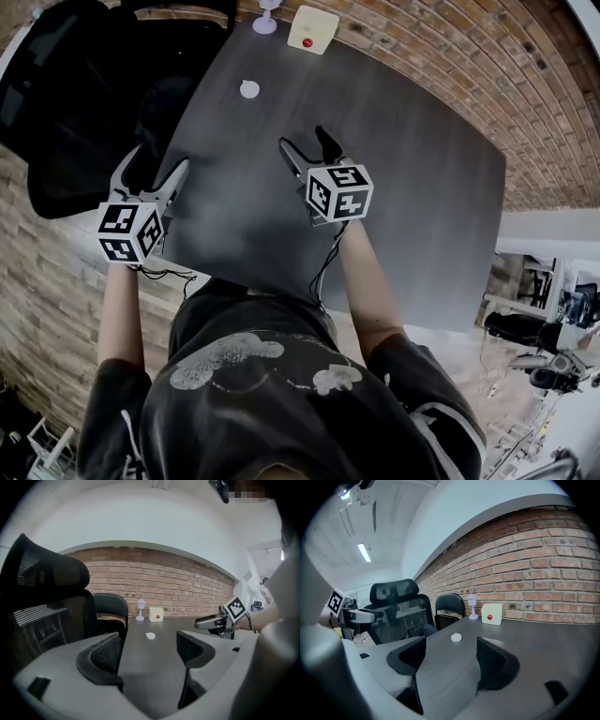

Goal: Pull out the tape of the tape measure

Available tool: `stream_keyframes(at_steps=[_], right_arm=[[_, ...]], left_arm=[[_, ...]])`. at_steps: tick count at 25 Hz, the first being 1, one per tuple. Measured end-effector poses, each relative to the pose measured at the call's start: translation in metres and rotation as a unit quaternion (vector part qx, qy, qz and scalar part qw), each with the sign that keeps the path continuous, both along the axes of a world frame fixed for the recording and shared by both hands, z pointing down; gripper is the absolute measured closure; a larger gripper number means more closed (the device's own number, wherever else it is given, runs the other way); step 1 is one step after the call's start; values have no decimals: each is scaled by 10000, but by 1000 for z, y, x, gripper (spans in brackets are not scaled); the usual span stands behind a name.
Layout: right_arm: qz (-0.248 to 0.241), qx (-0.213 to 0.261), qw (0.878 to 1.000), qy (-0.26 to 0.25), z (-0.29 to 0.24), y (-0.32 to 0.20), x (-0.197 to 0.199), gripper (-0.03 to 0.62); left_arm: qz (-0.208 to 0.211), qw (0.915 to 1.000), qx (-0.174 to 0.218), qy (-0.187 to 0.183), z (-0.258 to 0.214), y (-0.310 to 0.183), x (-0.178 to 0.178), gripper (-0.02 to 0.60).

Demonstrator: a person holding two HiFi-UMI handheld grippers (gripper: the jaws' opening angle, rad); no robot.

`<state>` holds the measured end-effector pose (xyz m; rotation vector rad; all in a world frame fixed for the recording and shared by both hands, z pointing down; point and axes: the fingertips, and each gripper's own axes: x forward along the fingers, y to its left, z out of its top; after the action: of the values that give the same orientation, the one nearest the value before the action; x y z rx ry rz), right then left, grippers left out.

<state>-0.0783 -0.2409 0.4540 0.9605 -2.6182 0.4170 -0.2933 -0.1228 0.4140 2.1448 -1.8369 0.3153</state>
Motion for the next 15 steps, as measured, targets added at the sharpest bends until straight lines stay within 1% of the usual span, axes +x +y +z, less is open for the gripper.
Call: stream_keyframes(at_steps=[5, 8, 11, 15], right_arm=[[81, -6, 9998, 180, 7, -19, -35, 270], [99, -113, 9994, 324, 15, -26, -52, 270], [225, -198, 9988, 383, 19, -40, -62, 270], [317, -295, 9978, 507, 31, -59, -73, 270]], left_arm=[[310, 9994, 85, 94, 4, -38, -25, 206], [424, 9990, 30, 169, 11, -54, -36, 206], [555, 9982, 22, 246, 12, -74, -41, 206], [712, 9971, 29, 261, 18, -98, -42, 206]])
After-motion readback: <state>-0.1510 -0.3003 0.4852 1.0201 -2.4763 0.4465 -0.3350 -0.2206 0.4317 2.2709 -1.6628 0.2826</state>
